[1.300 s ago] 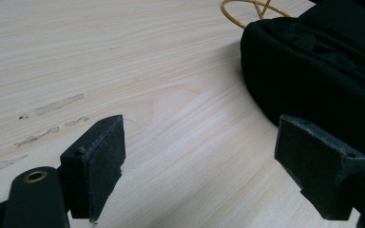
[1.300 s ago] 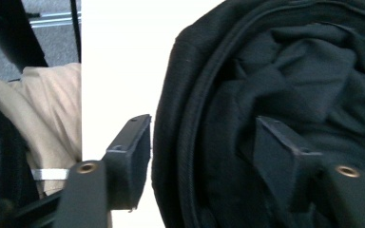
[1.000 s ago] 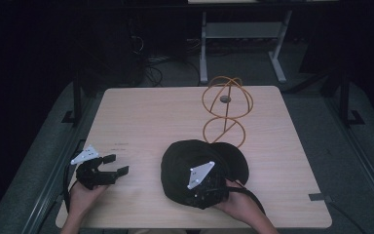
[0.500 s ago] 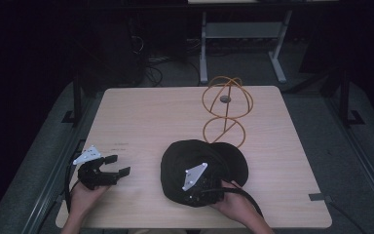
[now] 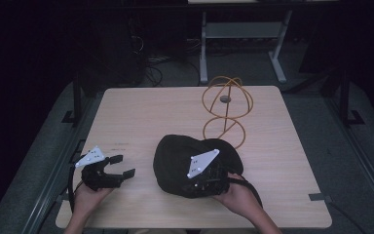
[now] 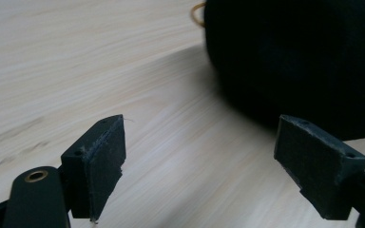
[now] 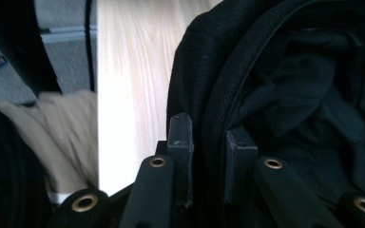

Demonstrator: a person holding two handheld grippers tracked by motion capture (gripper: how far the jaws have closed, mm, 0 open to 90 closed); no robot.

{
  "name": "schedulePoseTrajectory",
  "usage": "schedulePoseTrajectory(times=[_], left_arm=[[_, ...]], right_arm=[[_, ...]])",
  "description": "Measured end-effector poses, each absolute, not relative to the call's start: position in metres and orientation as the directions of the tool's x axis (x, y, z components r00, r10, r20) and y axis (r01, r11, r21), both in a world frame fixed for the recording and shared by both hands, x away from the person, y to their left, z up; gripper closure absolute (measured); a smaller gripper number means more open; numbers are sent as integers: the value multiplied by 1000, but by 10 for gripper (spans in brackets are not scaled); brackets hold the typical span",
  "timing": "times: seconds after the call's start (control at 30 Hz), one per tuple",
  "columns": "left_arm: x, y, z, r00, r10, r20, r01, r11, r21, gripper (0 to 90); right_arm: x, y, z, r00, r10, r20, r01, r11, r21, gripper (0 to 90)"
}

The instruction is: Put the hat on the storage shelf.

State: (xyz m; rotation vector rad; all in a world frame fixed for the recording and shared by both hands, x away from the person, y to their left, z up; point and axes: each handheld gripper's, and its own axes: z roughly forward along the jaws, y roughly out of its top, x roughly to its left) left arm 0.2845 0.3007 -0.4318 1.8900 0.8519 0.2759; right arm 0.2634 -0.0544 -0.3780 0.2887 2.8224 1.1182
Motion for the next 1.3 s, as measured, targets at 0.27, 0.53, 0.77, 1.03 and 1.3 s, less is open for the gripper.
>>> schedulePoseTrajectory(times=[0.27, 0.53, 0.77, 1.03, 1.3], left_arm=[[273, 276, -422, 793, 596, -126, 354, -283, 891, 173], [269, 258, -419, 839, 527, -133, 313, -267, 911, 172], [272, 245, -417, 853, 497, -158, 304, -229, 925, 170], [275, 227, -414, 867, 481, -128, 266, -231, 936, 170], [286, 224, -411, 852, 498, -161, 249, -116, 962, 263]], right_arm=[[265, -53, -353, -979, 202, 26, 156, 663, 732, 763], [270, -54, -334, -978, 210, 22, 152, 625, 766, 763], [274, -52, -318, -976, 217, 15, 147, 609, 779, 763], [277, -47, -301, -977, 214, 2, 132, 596, 792, 764], [276, -42, -291, -981, 193, -16, 103, 589, 802, 766]])
